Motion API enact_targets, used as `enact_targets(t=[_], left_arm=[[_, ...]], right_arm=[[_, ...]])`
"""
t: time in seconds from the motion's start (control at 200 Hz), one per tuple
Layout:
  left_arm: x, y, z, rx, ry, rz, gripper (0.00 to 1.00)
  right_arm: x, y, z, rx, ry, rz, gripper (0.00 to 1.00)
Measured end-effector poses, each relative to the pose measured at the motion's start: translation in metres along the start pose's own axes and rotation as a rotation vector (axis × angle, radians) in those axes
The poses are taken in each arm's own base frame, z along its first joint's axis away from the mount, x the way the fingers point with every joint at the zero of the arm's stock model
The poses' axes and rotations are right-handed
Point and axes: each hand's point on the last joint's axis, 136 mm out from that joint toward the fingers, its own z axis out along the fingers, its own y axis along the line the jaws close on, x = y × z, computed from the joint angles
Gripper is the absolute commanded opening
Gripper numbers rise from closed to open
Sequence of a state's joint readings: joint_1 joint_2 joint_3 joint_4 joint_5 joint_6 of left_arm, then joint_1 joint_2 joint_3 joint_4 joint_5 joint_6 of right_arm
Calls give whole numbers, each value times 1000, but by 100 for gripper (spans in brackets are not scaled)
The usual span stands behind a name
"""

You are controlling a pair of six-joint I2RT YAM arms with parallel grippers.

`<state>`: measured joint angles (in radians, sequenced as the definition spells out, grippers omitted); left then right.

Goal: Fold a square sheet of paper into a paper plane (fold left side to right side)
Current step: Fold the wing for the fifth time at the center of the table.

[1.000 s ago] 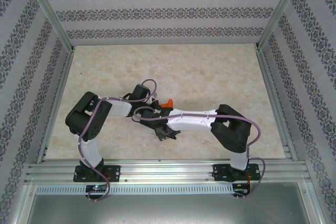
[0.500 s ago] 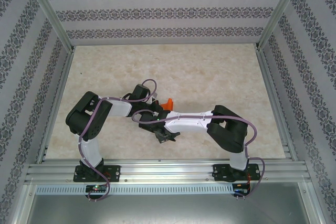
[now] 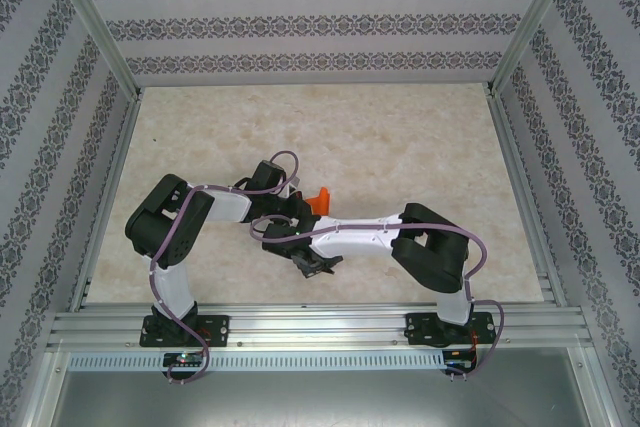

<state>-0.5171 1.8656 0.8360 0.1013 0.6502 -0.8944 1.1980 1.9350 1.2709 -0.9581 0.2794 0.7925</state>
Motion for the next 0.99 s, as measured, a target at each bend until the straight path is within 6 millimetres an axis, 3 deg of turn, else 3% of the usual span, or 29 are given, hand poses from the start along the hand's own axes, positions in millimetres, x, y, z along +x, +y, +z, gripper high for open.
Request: enact_targets(t=[0.195, 0.345, 0.455, 0.605, 0.769, 0.994], left_arm=[[0, 0, 0, 0, 0, 0, 1], [0, 0, 0, 0, 0, 0, 1], [0, 0, 0, 0, 0, 0, 1], [0, 0, 0, 0, 0, -1, 1], [0, 0, 0, 0, 0, 0, 1], [0, 0, 0, 0, -1, 0, 1]], right_arm=[[1, -1, 0, 3, 3, 1, 7], [3, -1, 0, 6, 7, 4, 24], [8, 1, -5, -3, -4, -6, 31], [14, -11, -30, -97, -83, 26, 33], [-3, -29, -57, -299, -212, 152, 32], [-27, -49, -23, -527, -229, 352, 23]])
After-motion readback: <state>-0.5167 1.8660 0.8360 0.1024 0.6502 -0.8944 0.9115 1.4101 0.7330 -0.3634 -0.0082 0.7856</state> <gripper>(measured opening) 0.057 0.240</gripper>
